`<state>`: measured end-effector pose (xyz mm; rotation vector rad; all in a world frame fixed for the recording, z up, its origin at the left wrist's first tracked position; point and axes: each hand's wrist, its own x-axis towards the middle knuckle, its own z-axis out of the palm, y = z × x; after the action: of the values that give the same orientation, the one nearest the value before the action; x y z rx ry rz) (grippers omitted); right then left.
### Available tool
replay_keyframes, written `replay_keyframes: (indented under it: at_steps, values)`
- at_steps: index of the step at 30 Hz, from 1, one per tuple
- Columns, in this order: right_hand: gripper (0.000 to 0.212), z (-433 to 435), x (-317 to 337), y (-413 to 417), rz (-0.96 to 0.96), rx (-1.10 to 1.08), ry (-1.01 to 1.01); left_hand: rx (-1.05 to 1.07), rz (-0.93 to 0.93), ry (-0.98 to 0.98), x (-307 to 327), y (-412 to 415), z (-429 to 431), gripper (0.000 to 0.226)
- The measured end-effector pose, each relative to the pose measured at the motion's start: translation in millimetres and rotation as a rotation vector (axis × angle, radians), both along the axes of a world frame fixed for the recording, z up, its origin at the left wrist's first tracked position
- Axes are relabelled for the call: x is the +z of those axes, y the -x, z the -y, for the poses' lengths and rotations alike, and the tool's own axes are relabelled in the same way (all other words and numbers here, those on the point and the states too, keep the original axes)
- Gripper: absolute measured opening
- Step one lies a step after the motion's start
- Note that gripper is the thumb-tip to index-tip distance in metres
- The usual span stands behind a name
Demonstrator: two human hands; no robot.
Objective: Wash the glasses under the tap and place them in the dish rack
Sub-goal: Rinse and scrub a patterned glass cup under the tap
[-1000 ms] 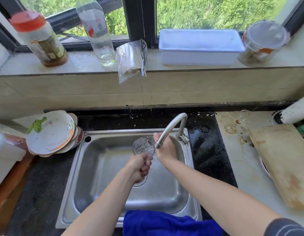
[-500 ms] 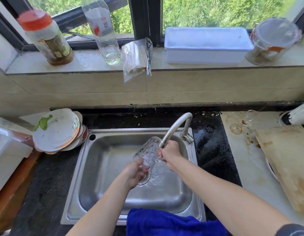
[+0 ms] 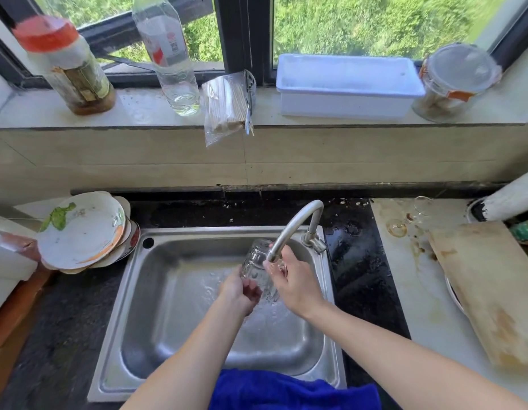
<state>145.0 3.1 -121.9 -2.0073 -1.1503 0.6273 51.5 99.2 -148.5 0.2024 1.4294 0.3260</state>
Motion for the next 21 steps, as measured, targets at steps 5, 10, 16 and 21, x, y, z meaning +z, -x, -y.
replay_keyframes:
  at_steps: [5, 10, 16, 21]
  values:
    - [0.042, -10, 17, -1, -0.162, -0.111, 0.175, -0.040, -0.105, -0.146, 1, -11, -4, 0.023]
    - [0.041, -19, 16, -9, -0.518, -0.110, 0.187, -0.067, -0.078, -0.197, 9, -9, -6, 0.033]
    - [0.060, -3, -13, -8, -0.540, -0.355, 0.172, -0.127, -0.053, -0.319, 11, -20, 1, 0.027]
    - [0.038, -3, -10, -30, -0.957, -0.595, 0.235, -0.474, -0.080, -0.426, 26, -16, -2, 0.034]
